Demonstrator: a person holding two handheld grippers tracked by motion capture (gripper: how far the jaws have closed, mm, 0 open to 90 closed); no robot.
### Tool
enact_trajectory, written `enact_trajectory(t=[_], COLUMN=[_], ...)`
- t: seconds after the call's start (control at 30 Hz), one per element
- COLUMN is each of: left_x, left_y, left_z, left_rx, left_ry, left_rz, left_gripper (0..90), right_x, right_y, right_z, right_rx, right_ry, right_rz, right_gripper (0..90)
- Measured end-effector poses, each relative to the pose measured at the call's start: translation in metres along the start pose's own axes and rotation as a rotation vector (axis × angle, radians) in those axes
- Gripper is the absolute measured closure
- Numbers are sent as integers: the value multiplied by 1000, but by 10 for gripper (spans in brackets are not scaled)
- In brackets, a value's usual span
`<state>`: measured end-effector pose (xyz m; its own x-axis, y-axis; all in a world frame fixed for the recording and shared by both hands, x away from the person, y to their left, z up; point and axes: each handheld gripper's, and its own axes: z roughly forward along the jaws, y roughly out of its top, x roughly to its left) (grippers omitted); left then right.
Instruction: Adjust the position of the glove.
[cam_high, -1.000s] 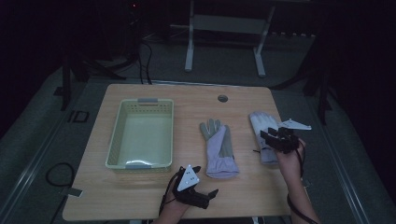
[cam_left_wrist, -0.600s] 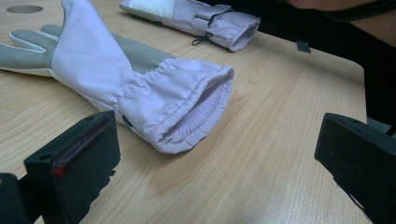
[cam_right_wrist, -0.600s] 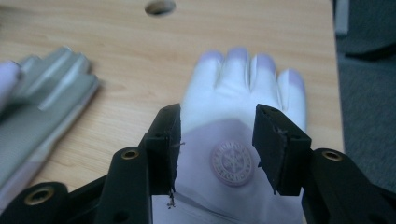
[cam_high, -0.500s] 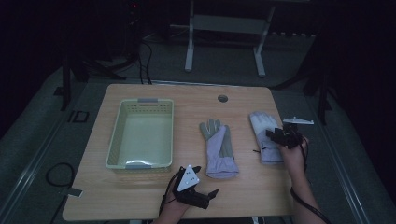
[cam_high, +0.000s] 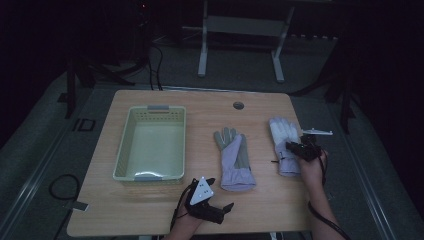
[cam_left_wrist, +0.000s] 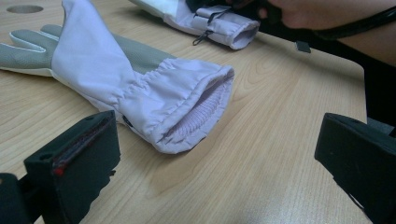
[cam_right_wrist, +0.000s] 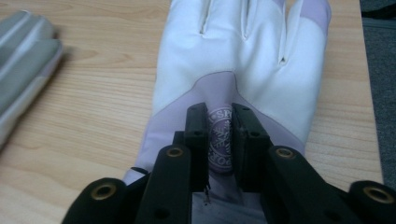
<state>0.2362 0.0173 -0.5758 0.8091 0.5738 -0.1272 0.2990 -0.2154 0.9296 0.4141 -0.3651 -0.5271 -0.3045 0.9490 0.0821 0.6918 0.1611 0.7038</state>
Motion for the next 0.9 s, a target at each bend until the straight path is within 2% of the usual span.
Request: enact_trajectory(t=[0.17,0.37,0.5,0.6,0.8,0.9], left_x=[0,0,0,0,0,0], left_y=[0,0,0,0,0,0], left_z=[0,0,0,0,0,0], left_rx=[0,2,3,3,2,2], left_ry=[0,1,1,0,2,2], left_rz=[1,2,2,1,2,2], left_gripper=[3,3,3,3,3,3], right_x=[11,31,37,43,52,59], right_y=[8,10,9,1,-13,-16], right_z=[-29,-63,-76,-81,-80,-71], right_rx=[-40,-65,-69,-61,-42,-28], right_ry=[34,69,70,50,72,83], right_rz=[7,-36,-43,-37,-40,-45], right_gripper=[795,798,798,798,797,797])
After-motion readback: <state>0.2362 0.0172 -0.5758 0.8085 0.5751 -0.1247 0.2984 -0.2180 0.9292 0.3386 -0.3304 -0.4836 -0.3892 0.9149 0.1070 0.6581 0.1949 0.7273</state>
